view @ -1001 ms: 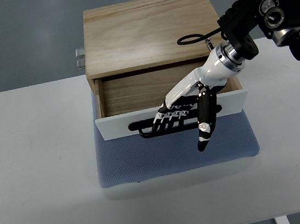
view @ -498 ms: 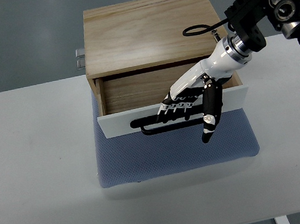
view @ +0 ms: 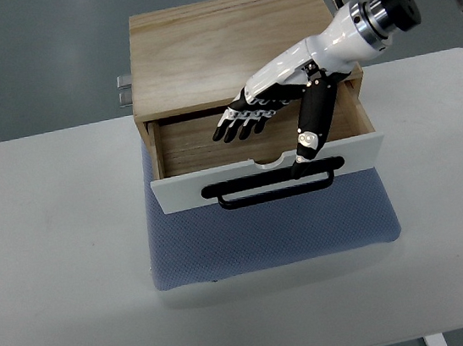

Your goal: Open wood drawer with right hand

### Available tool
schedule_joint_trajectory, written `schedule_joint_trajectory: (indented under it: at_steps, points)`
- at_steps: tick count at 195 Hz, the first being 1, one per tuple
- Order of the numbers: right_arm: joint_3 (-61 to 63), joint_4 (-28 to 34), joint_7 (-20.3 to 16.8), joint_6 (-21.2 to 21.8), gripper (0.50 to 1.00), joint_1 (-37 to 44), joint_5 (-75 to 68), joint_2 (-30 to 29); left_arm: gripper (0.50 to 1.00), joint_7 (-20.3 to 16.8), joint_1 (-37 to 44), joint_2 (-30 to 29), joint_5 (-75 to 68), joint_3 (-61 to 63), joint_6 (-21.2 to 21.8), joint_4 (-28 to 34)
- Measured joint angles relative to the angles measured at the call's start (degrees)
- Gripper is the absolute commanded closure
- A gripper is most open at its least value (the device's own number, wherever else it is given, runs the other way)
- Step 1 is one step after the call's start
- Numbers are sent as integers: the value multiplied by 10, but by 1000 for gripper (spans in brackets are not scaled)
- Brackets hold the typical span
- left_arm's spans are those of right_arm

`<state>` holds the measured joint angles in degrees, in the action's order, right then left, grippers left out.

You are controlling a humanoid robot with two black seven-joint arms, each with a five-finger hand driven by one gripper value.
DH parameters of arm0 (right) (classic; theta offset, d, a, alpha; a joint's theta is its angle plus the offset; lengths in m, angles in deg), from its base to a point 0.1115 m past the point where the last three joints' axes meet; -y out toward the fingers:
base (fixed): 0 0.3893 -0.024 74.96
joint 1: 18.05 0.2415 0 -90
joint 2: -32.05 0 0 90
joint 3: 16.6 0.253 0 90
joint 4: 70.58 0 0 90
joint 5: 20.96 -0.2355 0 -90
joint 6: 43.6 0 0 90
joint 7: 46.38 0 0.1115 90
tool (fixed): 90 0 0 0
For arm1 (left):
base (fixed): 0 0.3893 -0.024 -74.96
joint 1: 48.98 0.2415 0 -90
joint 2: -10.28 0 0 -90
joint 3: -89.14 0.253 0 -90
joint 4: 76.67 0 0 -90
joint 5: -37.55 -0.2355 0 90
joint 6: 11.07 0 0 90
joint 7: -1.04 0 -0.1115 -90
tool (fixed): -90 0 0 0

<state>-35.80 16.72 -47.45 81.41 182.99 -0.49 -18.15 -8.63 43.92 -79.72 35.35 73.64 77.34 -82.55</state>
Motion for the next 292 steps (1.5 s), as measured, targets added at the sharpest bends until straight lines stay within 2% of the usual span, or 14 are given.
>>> schedule_joint_trajectory:
  at_steps: [51, 75, 118, 142, 196, 234, 292]
  points:
    - [100, -41, 2, 0, 556, -70, -26, 91, 500, 0, 0, 0, 0, 0, 0, 0]
    - [181, -96, 3, 0, 556, -137, -43, 118, 500, 0, 0, 0, 0, 0, 0, 0]
    - [360, -205, 4, -2, 556, -275, -88, 125, 500, 0, 0, 0, 0, 0, 0, 0]
    - [433, -267, 12, -35, 556, -334, -93, 105, 500, 0, 0, 0, 0, 0, 0, 0]
    - [527, -395, 79, -132, 556, -429, -179, 54, 500, 0, 0, 0, 0, 0, 0, 0]
    - [542, -425, 116, -155, 556, -478, -260, 31, 500, 0, 0, 0, 0, 0, 0, 0]
    - [545, -495, 121, -185, 556, -545, -374, -53, 500, 0, 0, 0, 0, 0, 0, 0]
